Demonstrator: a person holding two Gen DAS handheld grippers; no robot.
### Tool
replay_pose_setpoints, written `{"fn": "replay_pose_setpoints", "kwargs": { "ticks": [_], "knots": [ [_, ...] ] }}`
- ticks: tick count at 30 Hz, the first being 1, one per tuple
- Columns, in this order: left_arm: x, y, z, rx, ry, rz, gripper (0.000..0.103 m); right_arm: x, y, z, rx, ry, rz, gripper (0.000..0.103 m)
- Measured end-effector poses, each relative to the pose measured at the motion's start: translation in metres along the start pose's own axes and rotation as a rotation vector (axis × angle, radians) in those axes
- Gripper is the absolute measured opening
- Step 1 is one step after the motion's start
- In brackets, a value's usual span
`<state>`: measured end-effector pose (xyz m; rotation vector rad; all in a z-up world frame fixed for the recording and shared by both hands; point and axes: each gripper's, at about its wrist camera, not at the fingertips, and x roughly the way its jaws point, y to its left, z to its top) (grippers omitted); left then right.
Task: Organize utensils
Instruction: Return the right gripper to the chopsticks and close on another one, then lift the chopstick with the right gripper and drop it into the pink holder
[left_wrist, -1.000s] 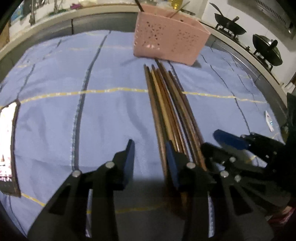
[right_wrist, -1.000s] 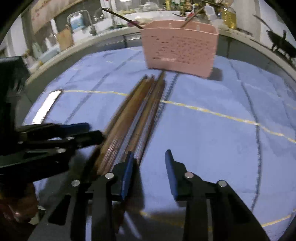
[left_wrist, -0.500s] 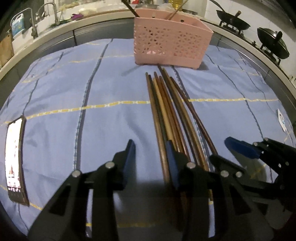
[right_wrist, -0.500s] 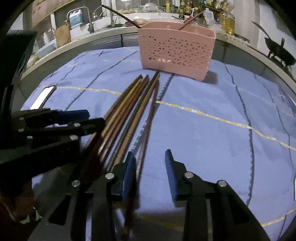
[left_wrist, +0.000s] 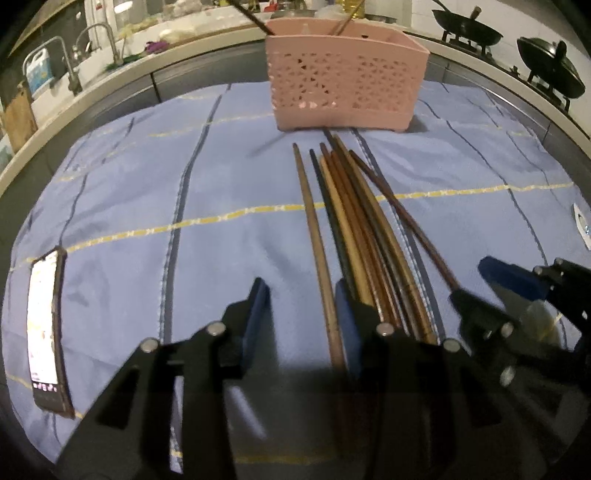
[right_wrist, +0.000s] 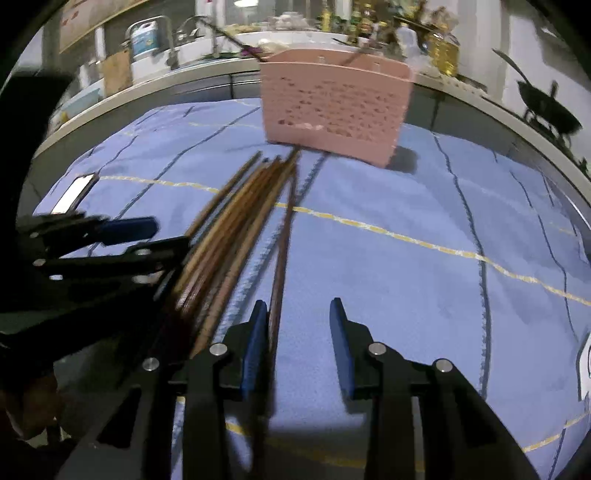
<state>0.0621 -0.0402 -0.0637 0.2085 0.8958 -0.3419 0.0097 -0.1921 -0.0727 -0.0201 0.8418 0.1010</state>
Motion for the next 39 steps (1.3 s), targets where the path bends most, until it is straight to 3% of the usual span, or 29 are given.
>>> {"fn": "replay_pose_setpoints", "kwargs": {
  "ticks": [1, 2, 5, 10, 17, 22, 24, 32, 39],
  "knots": [
    [-0.001, 0.003, -0.001, 0.0, 0.0, 0.003, 0.017, -0.001, -0.003, 0.0, 0.008, 0.003, -0.001, 0.026],
    [-0.002, 0.005, -0.002, 0.0, 0.002, 0.006, 0.013, -0.002, -0.006, -0.001, 0.011, 0.007, -0.003, 0.02],
    [-0.01, 0.017, -0.011, -0.013, 0.016, -0.06, 0.012, -0.006, -0.013, -0.006, 0.018, 0.019, -0.004, 0.012],
    [-0.021, 0.019, -0.033, 0.019, 0.026, -0.057, 0.011, -0.019, -0.025, -0.022, 0.056, 0.035, -0.003, 0.011],
    [-0.025, 0.032, -0.04, -0.028, 0.039, -0.098, 0.014, -0.025, -0.032, -0.028, 0.108, 0.057, 0.015, 0.012],
    [-0.019, 0.035, -0.027, -0.064, 0.048, -0.151, 0.041, -0.021, -0.028, -0.022, 0.084, 0.073, 0.031, 0.014],
    [-0.015, 0.034, -0.022, -0.062, 0.045, -0.149, 0.046, -0.019, -0.026, -0.019, 0.062, 0.078, 0.033, 0.015],
    [0.0, 0.032, 0.002, -0.046, 0.04, -0.125, 0.048, 0.001, -0.018, 0.008, 0.01, 0.091, 0.047, 0.037],
    [0.011, 0.052, 0.021, -0.097, 0.052, -0.196, 0.048, 0.024, -0.014, 0.036, -0.047, 0.097, 0.033, 0.041]
  ]
}}
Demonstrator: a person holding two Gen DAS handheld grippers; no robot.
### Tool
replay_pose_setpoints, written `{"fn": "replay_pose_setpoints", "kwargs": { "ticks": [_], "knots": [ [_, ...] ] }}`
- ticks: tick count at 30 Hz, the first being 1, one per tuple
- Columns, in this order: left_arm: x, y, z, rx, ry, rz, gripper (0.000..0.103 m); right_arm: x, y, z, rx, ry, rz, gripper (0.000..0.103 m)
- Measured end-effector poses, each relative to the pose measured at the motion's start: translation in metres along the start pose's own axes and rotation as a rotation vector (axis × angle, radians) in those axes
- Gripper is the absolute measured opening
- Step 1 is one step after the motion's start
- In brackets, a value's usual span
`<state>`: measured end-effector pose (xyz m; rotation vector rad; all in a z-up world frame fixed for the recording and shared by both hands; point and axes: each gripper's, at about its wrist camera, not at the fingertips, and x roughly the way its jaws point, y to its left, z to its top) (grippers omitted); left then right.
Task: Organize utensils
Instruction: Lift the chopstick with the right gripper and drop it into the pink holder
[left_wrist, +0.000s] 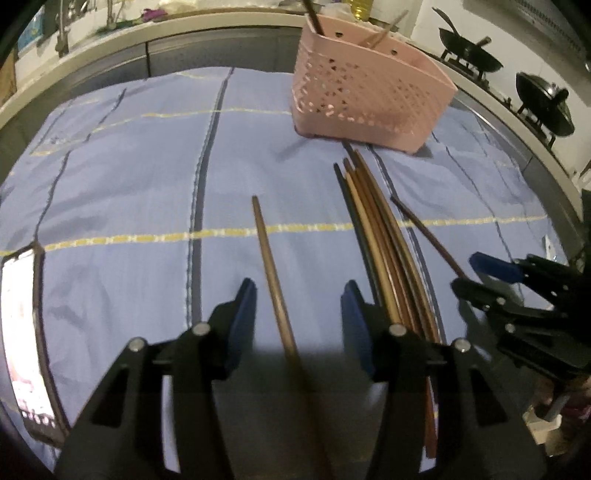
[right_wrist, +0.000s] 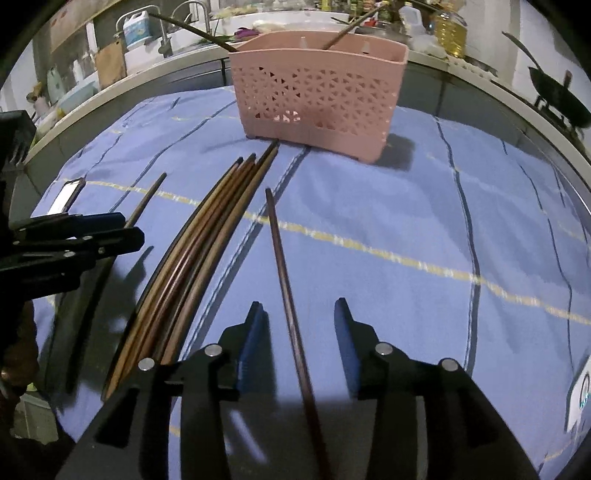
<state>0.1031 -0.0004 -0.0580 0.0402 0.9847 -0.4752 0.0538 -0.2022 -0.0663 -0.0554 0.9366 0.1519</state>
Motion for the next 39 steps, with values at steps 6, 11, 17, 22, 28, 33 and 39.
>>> {"fn": "replay_pose_setpoints", "kwargs": {
  "ticks": [6, 11, 17, 22, 28, 33, 39],
  "knots": [
    [0.009, 0.001, 0.015, 0.007, 0.002, 0.002, 0.048, 0.014, 0.001, 0.023, -0.015, -0.001, 0.009, 0.042],
    [0.016, 0.001, 0.021, 0.028, -0.014, 0.048, 0.013, 0.019, 0.009, 0.03, -0.044, -0.011, 0.061, 0.006],
    [-0.001, 0.013, 0.026, -0.035, -0.022, -0.043, 0.005, 0.003, 0.0, 0.03, 0.019, -0.035, 0.125, 0.005],
    [-0.042, -0.001, 0.032, -0.017, -0.118, -0.083, 0.005, -0.044, -0.01, 0.033, 0.071, -0.171, 0.179, 0.005],
    [-0.092, -0.024, 0.041, 0.018, -0.248, -0.123, 0.005, -0.092, -0.015, 0.039, 0.116, -0.323, 0.214, 0.005],
    [-0.123, -0.033, 0.049, 0.022, -0.33, -0.15, 0.005, -0.122, -0.02, 0.038, 0.149, -0.412, 0.23, 0.005],
    [-0.14, -0.038, 0.064, 0.035, -0.378, -0.14, 0.005, -0.139, -0.016, 0.046, 0.141, -0.47, 0.225, 0.005]
  ]
}}
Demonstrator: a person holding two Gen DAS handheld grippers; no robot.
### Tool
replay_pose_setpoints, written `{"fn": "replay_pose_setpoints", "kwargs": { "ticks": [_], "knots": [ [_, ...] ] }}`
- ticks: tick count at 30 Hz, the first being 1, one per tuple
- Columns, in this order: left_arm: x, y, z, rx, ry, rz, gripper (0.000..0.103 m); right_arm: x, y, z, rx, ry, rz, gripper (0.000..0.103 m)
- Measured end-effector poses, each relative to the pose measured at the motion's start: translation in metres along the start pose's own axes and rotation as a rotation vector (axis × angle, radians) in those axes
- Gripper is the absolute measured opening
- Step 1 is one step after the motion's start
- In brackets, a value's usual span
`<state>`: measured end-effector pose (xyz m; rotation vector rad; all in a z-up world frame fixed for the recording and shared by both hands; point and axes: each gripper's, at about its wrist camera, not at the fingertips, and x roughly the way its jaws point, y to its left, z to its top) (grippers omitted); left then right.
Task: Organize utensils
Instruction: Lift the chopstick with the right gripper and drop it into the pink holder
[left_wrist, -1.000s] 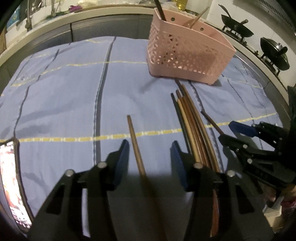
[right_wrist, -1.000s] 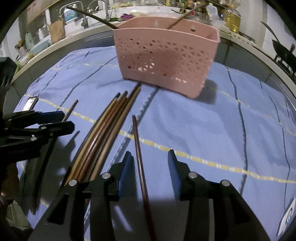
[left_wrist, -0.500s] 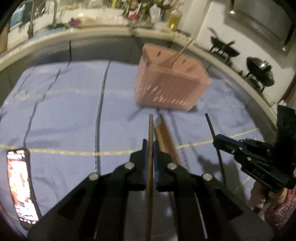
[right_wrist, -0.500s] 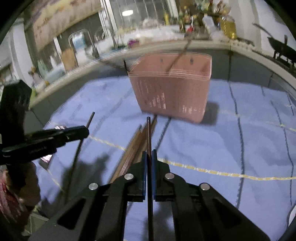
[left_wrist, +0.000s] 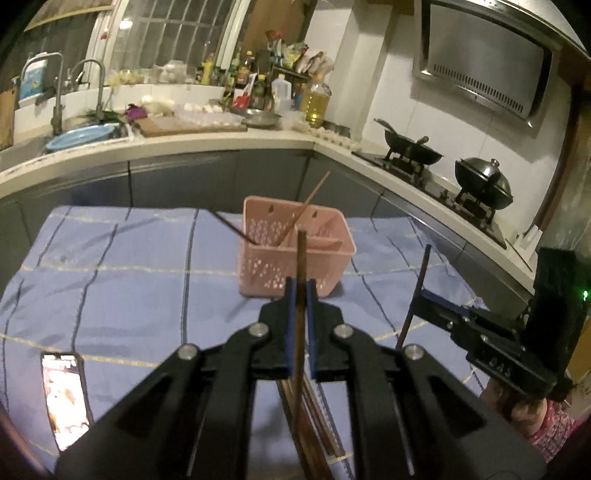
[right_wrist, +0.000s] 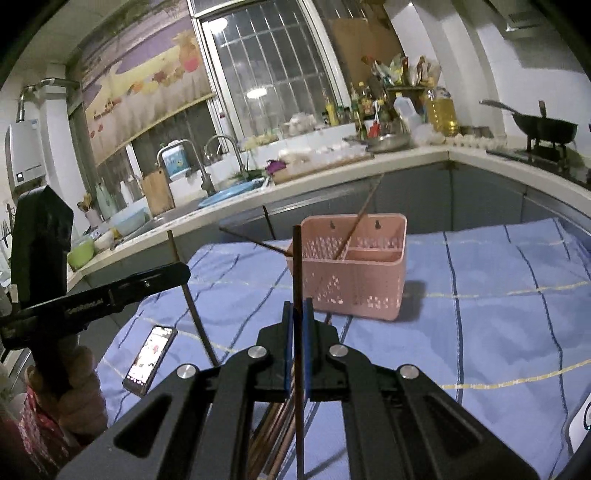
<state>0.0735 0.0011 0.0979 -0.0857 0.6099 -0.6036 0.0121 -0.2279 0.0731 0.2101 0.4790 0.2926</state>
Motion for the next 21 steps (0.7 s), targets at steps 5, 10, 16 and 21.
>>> {"fn": "replay_pose_setpoints", "kwargs": {
  "ticks": [5, 10, 16, 21],
  "knots": [
    [-0.006, -0.001, 0.029, 0.005, -0.042, -0.004, 0.005, -0.001, 0.003, 0.021, -0.01, -0.037, 0.011, 0.005],
    [-0.01, -0.004, 0.075, 0.019, -0.104, -0.004, 0.005, 0.005, -0.002, 0.065, -0.003, -0.093, 0.02, 0.005],
    [-0.001, -0.007, 0.134, 0.034, -0.173, 0.036, 0.005, 0.022, -0.013, 0.123, 0.027, -0.176, 0.018, 0.005],
    [0.014, -0.003, 0.169, 0.025, -0.207, 0.045, 0.005, 0.039, -0.018, 0.159, 0.024, -0.228, -0.006, 0.005]
  ]
}}
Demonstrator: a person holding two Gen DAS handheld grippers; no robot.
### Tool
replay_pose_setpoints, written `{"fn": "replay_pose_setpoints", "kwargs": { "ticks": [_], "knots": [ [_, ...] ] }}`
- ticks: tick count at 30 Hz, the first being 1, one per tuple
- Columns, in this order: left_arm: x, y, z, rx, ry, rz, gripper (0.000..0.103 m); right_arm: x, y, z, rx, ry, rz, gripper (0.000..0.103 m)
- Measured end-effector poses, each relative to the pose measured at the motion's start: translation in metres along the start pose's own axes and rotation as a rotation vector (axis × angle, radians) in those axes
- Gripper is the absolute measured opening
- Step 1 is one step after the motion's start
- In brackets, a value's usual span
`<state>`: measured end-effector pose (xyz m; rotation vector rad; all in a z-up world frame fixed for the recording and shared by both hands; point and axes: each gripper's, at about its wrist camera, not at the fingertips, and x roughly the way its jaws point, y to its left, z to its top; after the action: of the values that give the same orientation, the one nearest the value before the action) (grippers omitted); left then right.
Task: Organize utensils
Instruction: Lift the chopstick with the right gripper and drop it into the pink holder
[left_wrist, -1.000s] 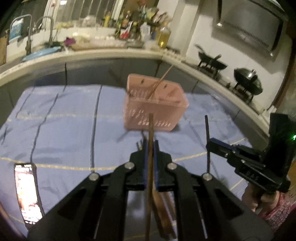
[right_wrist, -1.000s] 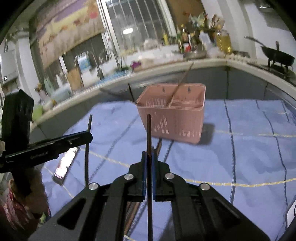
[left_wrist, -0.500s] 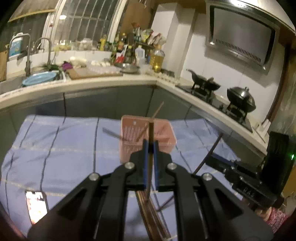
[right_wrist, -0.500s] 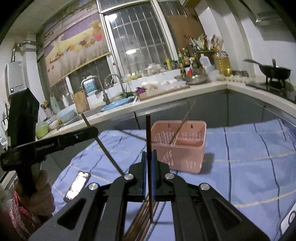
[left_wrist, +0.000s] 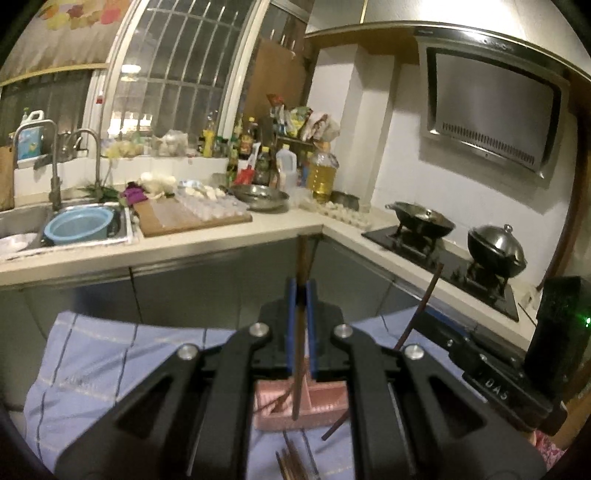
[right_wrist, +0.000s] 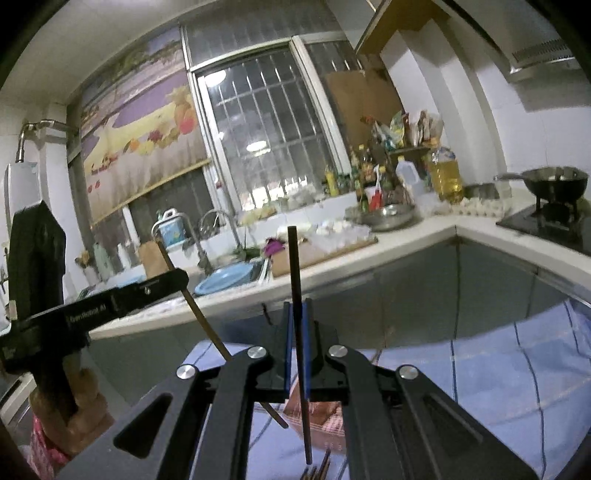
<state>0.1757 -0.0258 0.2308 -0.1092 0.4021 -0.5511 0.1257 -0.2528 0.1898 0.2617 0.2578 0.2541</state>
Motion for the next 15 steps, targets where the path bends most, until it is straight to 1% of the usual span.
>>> {"fn": "replay_pose_setpoints", "kwargs": {
  "ticks": [2, 5, 9, 11, 15],
  "knots": [
    [0.012, 0.001, 0.006, 0.0, -0.003, 0.007, 0.005, 0.012, -0.003, 0.007, -0.001, -0.008, -0.012, 0.005],
    [0.027, 0.004, 0.006, -0.005, 0.009, 0.013, 0.005, 0.028, -0.006, 0.008, -0.014, -0.012, -0.035, 0.005],
    [0.055, 0.01, -0.011, -0.016, 0.061, 0.013, 0.005, 0.047, -0.011, -0.001, -0.033, -0.002, -0.053, 0.005],
    [0.066, 0.011, -0.024, -0.014, 0.084, 0.023, 0.005, 0.058, -0.014, -0.016, -0.043, 0.029, -0.06, 0.005],
    [0.088, 0.016, -0.061, -0.013, 0.149, 0.082, 0.005, 0.067, -0.018, -0.055, -0.05, 0.107, -0.064, 0.005]
  ]
}}
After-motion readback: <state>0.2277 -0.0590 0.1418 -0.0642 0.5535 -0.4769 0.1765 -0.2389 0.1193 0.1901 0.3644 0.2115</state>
